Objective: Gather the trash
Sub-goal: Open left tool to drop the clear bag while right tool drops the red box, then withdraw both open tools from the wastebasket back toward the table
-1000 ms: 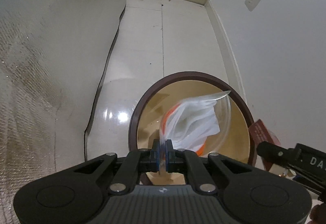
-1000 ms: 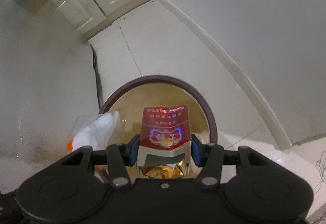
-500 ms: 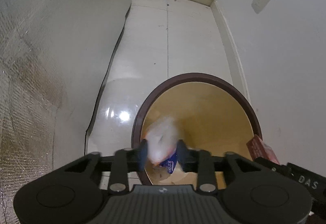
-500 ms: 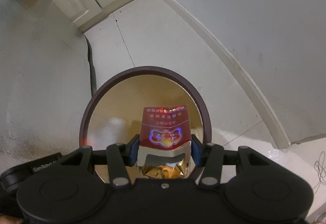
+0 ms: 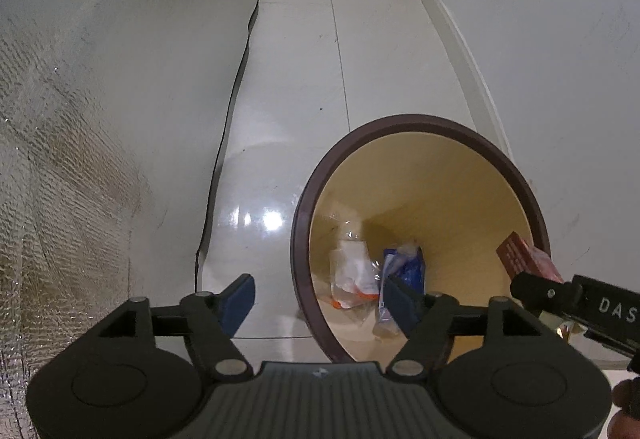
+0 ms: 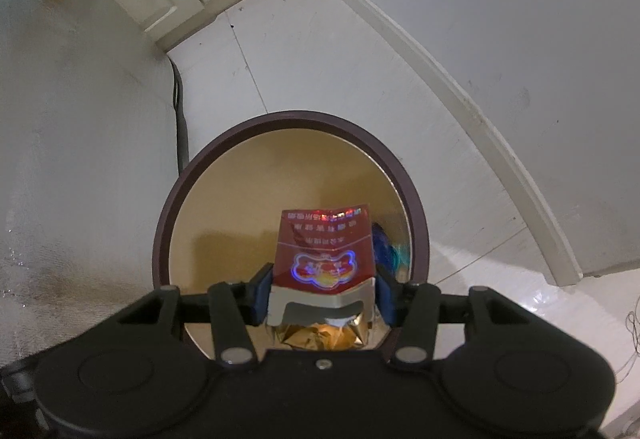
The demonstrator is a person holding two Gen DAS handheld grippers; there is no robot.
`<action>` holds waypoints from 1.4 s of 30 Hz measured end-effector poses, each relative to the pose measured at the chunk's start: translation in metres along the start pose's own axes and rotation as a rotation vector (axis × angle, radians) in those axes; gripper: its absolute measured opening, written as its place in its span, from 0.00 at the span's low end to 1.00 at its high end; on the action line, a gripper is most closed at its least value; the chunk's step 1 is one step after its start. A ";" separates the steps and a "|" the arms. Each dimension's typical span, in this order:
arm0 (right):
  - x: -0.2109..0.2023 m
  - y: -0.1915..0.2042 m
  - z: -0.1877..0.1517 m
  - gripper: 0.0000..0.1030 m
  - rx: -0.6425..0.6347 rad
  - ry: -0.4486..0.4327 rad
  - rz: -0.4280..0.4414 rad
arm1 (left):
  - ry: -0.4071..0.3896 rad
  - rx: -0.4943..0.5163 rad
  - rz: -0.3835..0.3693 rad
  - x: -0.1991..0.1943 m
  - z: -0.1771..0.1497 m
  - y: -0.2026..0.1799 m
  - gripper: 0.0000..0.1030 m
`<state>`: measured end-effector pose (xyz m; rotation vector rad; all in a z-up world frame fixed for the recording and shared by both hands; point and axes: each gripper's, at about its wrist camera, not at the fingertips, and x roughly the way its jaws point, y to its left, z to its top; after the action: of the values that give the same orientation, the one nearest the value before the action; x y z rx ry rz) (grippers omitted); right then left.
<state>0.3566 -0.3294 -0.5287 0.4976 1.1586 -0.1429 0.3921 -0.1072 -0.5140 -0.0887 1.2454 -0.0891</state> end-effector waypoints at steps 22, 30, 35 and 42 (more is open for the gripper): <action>0.004 -0.005 -0.006 0.66 -0.069 0.015 -0.001 | 0.047 0.015 0.026 0.013 -0.006 0.004 0.99; 0.003 -0.008 -0.011 0.70 -0.174 0.068 -0.041 | 0.058 0.030 0.042 0.017 -0.006 0.007 1.00; 0.002 -0.008 -0.013 0.81 -0.224 0.084 -0.058 | 0.060 0.042 0.046 0.014 -0.006 0.005 1.00; -0.002 -0.006 -0.013 1.00 -0.253 0.065 -0.080 | 0.061 0.056 0.055 0.013 -0.009 0.005 1.00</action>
<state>0.3421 -0.3294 -0.5331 0.2338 1.2411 -0.0478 0.3882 -0.1040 -0.5297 -0.0032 1.3045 -0.0801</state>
